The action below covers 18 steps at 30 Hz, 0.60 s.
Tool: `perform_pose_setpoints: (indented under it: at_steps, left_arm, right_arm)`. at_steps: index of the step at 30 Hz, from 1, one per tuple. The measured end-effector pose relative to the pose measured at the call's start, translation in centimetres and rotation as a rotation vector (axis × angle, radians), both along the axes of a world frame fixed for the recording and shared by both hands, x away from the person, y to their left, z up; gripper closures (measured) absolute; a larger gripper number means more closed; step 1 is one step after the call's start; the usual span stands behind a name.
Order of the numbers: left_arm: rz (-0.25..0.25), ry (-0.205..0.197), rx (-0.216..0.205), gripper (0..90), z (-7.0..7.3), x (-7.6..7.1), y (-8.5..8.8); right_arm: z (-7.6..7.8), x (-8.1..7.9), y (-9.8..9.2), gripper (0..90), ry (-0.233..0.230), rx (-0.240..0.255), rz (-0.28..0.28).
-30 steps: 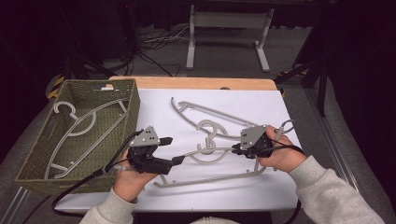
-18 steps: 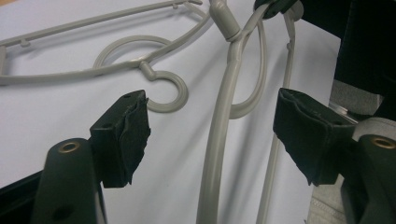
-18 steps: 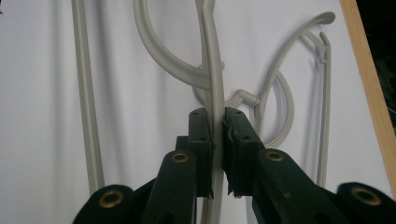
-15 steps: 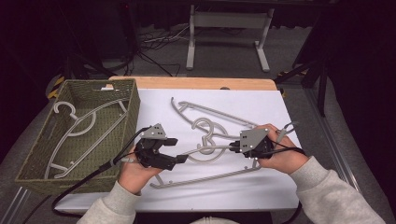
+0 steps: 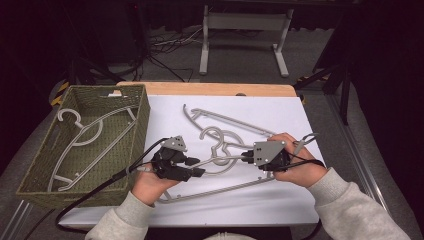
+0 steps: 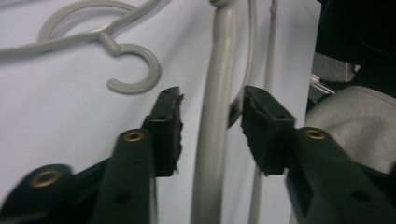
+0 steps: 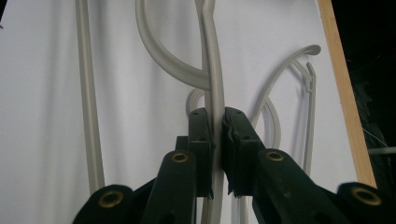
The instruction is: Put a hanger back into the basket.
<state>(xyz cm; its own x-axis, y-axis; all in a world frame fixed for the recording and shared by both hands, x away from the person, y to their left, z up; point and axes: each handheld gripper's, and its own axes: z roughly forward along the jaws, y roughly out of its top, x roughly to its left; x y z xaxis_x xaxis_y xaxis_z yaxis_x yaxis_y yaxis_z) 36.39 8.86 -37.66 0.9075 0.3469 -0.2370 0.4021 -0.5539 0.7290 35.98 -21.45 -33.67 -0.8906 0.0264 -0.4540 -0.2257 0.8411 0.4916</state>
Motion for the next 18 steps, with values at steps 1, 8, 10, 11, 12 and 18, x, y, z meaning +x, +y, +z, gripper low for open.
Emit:
perform_pose_setpoints:
  at_steps: [1, 8, 10, 11, 12, 18]
  left_arm:
    - [-0.011, 0.001, 0.002, 66.7, 0.0, -0.1, 0.0]
    - [-0.065, -0.040, 0.007, 79.0, 0.4, -0.6, -0.1]
    - [-0.060, -0.071, 0.005, 79.2, 0.8, -0.9, 0.0]
    - [-0.062, -0.073, 0.002, 79.3, 0.9, -1.0, 0.0]
    - [-0.064, -0.077, 0.003, 79.3, 1.1, -1.1, 0.0]
    - [-0.037, -0.128, -0.004, 79.5, 2.6, -1.5, 0.2]
  right_arm:
    - [0.0, 0.1, 0.0, 82.4, -0.007, -0.008, 0.009]
    - [-0.1, 0.2, 0.1, 81.2, -0.012, -0.020, 0.016]
    - [0.1, 0.2, -0.1, 80.9, -0.009, 0.002, 0.017]
    - [0.2, 0.2, -0.2, 80.9, -0.002, 0.011, 0.014]
    - [0.2, 0.2, -0.2, 80.7, 0.004, 0.015, 0.015]
    - [0.8, 0.5, -1.4, 67.4, 0.112, 0.158, -0.023]
